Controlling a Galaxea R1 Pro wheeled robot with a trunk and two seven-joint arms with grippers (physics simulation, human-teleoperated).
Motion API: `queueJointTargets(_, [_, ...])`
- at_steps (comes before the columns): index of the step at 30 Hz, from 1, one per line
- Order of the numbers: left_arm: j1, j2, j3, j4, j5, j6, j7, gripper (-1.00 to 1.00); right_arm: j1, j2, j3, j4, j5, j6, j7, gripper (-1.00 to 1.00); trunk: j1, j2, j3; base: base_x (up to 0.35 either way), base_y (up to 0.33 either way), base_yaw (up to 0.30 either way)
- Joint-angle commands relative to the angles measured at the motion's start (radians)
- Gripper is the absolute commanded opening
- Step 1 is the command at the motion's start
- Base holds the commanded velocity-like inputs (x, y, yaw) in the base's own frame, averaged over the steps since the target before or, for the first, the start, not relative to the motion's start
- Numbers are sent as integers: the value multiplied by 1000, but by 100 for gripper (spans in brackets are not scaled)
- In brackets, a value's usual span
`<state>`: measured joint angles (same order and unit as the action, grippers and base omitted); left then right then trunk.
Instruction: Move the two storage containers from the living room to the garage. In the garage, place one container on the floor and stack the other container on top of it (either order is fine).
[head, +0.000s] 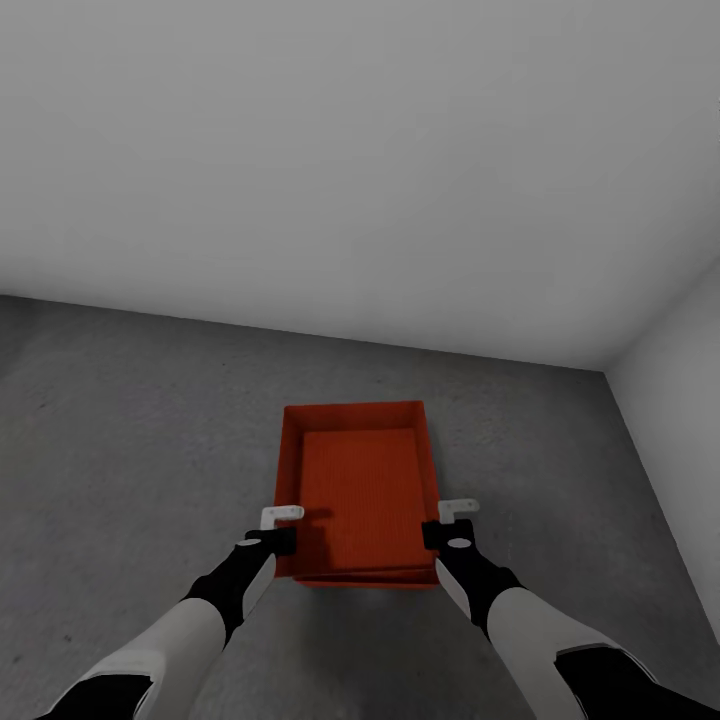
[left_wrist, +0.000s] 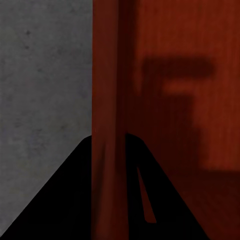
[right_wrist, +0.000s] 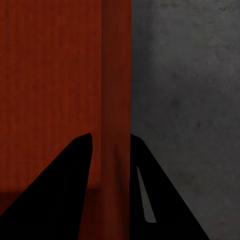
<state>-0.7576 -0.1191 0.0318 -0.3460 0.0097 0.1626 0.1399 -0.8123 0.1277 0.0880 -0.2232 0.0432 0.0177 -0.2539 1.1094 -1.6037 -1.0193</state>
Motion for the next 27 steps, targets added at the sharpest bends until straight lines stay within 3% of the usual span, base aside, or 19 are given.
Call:
queueJointTargets(1, [0,32,-12,-5,-14,-2,6,-100,-1,-3,6,4,-5,44,-4,-100,0,0,-1,0,0,0])
queueJointTargets(8, [0,32,-11,-5,-14,7,4,-100,-1,-3,6,4,-5,44,-4,-100,0,0,-1,0,0,0])
queueJointTargets(15, [0,32,-10,-5,-14,11,3,-100,-1,-3,6,4,-5,44,-4,-100,27,-49,-22,0,0,0])
queueJointTargets(27, [0,32,-12,-5,-15,5,3,-100,-1,-2,7,4,-5,44,-4,-100,27,-49,-22,0,0,0])
